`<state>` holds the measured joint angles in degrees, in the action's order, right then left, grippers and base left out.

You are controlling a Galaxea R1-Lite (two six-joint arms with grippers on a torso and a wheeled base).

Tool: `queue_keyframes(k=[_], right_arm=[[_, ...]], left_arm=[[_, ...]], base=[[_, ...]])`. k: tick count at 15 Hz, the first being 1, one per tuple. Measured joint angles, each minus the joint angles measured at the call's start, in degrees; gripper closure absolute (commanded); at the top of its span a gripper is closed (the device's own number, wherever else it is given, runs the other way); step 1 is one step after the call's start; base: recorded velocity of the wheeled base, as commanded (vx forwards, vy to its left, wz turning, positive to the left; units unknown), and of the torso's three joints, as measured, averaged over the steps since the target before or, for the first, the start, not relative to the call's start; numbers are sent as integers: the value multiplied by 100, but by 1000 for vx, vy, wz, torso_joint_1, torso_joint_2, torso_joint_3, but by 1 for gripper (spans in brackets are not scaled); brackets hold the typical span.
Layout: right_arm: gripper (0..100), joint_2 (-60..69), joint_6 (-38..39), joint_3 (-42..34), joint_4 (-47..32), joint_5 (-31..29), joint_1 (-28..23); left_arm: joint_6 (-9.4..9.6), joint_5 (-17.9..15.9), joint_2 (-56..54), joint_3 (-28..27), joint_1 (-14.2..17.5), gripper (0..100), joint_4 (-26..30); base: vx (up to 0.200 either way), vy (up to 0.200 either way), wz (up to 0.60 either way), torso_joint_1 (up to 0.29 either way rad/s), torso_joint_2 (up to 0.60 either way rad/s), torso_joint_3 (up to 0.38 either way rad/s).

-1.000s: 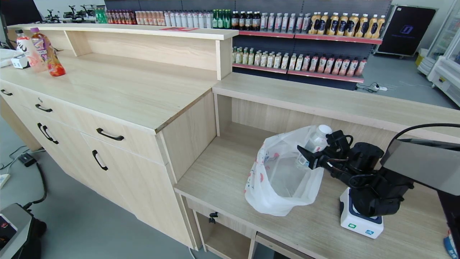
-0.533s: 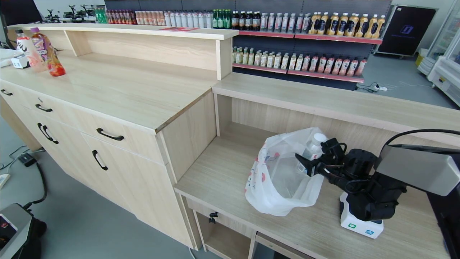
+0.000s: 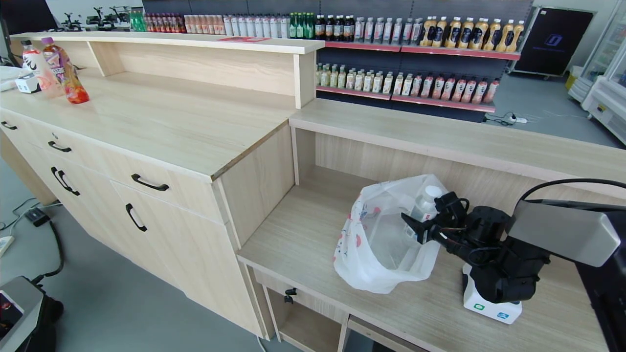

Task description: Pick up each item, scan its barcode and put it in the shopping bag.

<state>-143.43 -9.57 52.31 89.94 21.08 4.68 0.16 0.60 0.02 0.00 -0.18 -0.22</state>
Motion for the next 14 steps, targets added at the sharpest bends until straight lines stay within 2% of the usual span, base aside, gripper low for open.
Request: queue_keyframes(k=[1, 2, 10, 14], right_arm=[[100, -9, -17, 2, 0, 0, -15], [0, -20, -28, 2, 2, 0, -24], [0, 195, 24, -102, 0, 45, -50], [0, 1458, -28, -774, -528, 57, -15]], left_arm=[[0, 0, 0, 0, 0, 0, -2], [2, 0, 0, 0, 0, 0, -2], [2, -2, 0, 0, 0, 0, -2], [2, 0, 0, 0, 0, 0, 0]], base=[[0, 0, 0, 0, 0, 0], [0, 0, 0, 0, 0, 0], [0, 0, 0, 0, 0, 0], [0, 0, 0, 0, 0, 0]])
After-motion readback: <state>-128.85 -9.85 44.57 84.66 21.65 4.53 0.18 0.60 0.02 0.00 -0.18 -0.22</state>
